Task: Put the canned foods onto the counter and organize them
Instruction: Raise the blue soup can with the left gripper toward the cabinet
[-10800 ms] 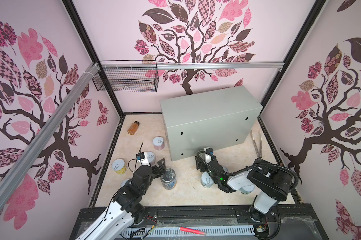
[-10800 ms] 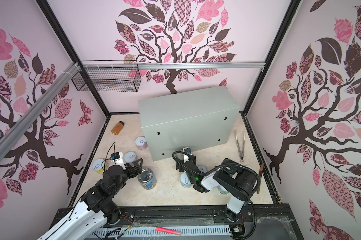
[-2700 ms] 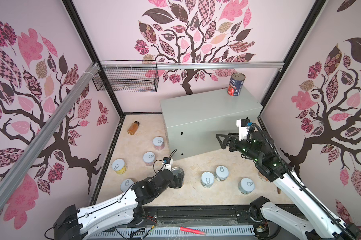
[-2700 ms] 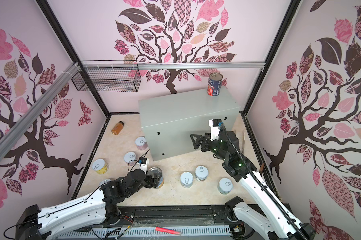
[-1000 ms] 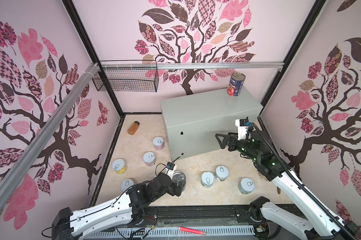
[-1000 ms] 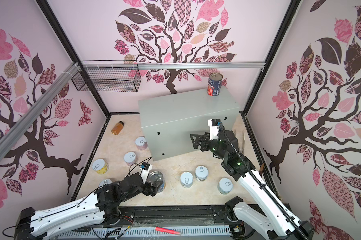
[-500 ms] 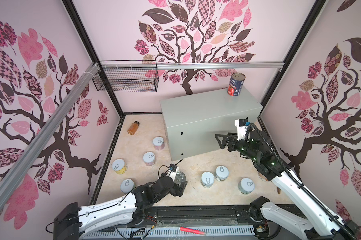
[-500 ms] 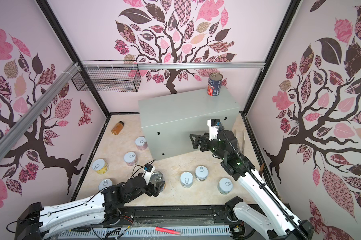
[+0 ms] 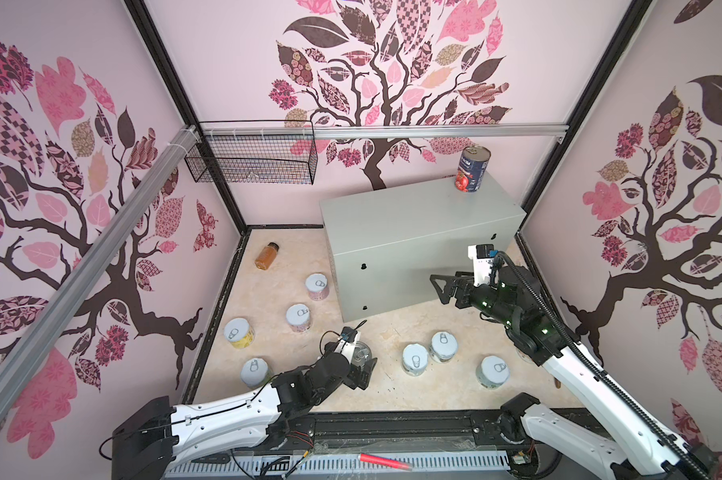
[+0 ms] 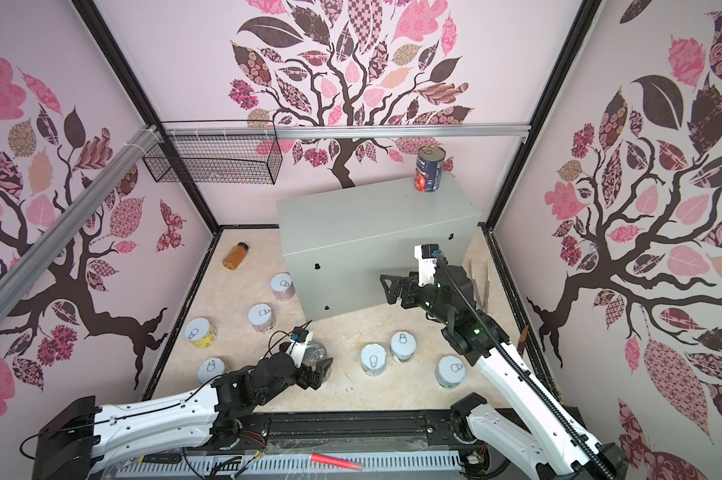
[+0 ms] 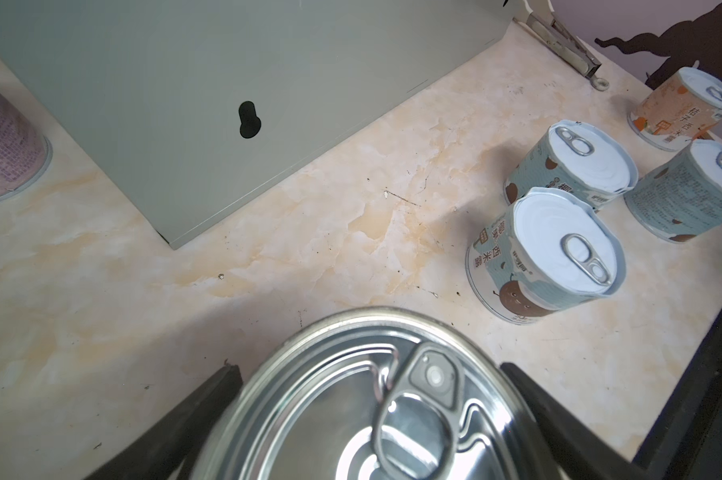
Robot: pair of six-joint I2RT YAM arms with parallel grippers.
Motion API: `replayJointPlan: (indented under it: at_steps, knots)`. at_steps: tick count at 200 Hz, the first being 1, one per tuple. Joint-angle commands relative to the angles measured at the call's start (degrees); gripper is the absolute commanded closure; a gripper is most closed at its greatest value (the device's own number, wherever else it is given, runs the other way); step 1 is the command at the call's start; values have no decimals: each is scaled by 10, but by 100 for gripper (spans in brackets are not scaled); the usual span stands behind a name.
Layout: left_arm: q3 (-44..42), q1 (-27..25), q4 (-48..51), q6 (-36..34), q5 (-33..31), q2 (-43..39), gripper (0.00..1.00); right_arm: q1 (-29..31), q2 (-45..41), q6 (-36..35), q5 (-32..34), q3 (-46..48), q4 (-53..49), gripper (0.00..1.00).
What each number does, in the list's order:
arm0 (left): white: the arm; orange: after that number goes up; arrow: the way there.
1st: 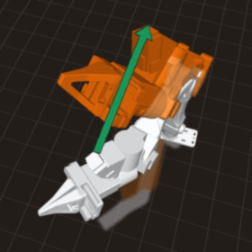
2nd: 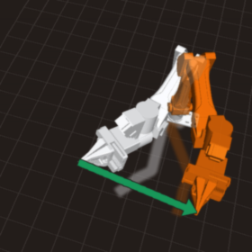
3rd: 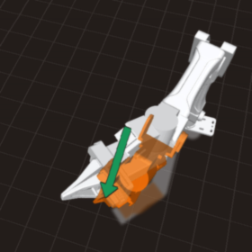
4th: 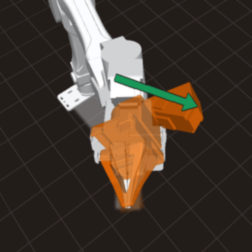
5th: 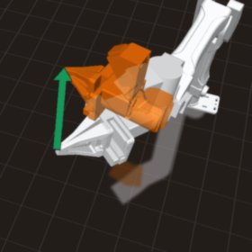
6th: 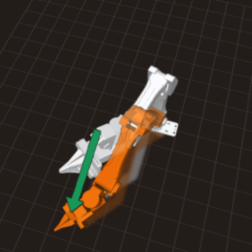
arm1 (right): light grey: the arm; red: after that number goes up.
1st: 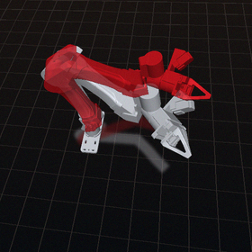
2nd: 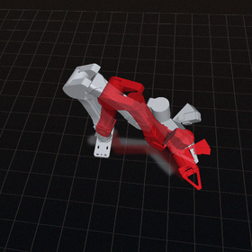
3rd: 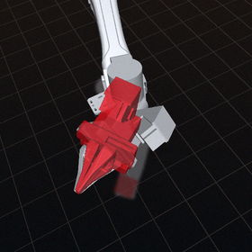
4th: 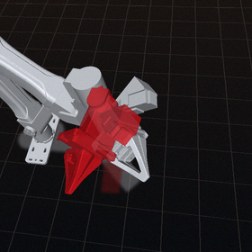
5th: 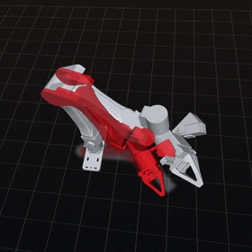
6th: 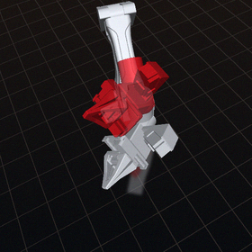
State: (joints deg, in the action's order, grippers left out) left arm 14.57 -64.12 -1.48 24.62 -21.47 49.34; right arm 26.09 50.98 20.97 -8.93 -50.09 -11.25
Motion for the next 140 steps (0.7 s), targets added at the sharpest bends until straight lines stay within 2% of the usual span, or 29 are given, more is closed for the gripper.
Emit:
replayJointPlan:
  at_steps: [1,69,101,140]
  knots:
    - [-25,0,-38,-10,-19,-14,2,3,-13,-4,-10,-1,12,0]
    - [-45,1,-41,-11,-30,-58,10,2,-31,2,-18,17,25,0]
    - [-40,0,-45,-10,-23,-39,2,2,-38,2,-19,24,26,0]
    - [-39,0,-67,-3,-41,-7,2,3,-48,3,-18,34,29,0]
